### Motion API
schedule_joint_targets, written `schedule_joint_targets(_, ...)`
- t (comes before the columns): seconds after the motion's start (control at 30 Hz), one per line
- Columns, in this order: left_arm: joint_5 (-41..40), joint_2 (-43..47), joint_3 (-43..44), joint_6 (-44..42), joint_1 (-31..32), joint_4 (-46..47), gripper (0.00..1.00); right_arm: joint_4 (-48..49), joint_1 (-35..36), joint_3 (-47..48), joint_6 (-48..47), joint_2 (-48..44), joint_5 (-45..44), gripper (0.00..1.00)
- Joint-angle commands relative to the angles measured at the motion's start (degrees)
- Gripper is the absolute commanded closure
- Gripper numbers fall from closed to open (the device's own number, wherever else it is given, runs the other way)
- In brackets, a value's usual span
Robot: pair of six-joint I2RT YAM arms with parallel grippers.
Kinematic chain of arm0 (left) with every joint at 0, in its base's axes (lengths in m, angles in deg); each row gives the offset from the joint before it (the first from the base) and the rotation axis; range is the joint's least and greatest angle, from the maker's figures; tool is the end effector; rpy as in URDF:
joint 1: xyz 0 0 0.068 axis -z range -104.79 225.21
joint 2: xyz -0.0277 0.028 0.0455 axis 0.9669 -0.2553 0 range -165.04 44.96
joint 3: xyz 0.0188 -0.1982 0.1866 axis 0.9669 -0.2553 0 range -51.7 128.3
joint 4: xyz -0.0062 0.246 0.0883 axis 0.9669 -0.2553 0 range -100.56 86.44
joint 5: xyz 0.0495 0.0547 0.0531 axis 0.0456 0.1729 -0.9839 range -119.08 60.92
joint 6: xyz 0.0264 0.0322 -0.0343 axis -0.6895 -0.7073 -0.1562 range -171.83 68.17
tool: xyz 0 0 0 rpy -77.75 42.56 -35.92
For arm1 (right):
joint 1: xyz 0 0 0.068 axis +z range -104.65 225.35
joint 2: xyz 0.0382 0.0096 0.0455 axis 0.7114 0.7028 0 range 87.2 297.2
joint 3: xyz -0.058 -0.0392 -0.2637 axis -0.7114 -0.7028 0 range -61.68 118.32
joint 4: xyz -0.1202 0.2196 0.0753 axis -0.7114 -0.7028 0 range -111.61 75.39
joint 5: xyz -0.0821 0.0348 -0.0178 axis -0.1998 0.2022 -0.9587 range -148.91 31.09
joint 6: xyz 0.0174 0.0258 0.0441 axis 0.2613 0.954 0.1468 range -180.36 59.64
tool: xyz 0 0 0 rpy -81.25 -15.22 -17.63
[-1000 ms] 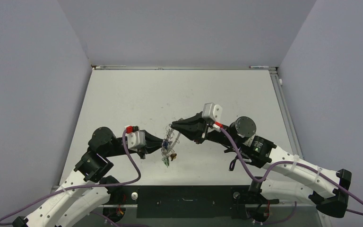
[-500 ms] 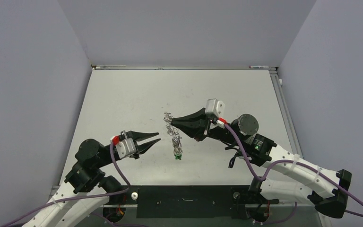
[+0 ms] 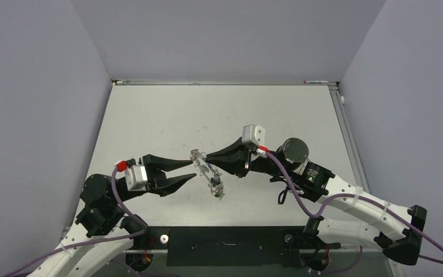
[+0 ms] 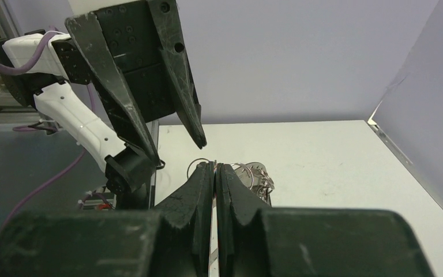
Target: Put the keys on the keyring
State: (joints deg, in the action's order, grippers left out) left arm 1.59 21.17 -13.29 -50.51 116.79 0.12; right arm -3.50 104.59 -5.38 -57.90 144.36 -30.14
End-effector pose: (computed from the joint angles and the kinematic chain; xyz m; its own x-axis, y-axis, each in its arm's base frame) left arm 0.0625 -0.0797 0.3727 0.2133 -0.2157 -0.9529 0.9383 0.3169 0.1383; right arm 0.1010 0.2032 0.4102 0.0481 0.1545 -0.9868 -0.9985 0.0346 -0.0432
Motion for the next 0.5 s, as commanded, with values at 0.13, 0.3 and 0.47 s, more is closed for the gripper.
schedule_joint_targets(0.13, 4.26, -1.95, 3.09, 9.06, 0.23, 6.76, 0.66, 3.91, -0.28, 1.95, 0.12, -0.08, 2.72, 0.95)
schedule_joint_targets(0.3, 3.09, -3.55, 1.71, 11.62, 0.20, 10.70, 0.66, 3.83, -0.32, 2.28, 0.15, 0.31, 3.78, 0.95)
schedule_joint_targets(0.47, 2.26, -5.64, 1.17, 12.70, 0.26, 12.49, 0.67, 4.02, -0.35, 2.47, 0.52, 0.49, 5.01, 0.95)
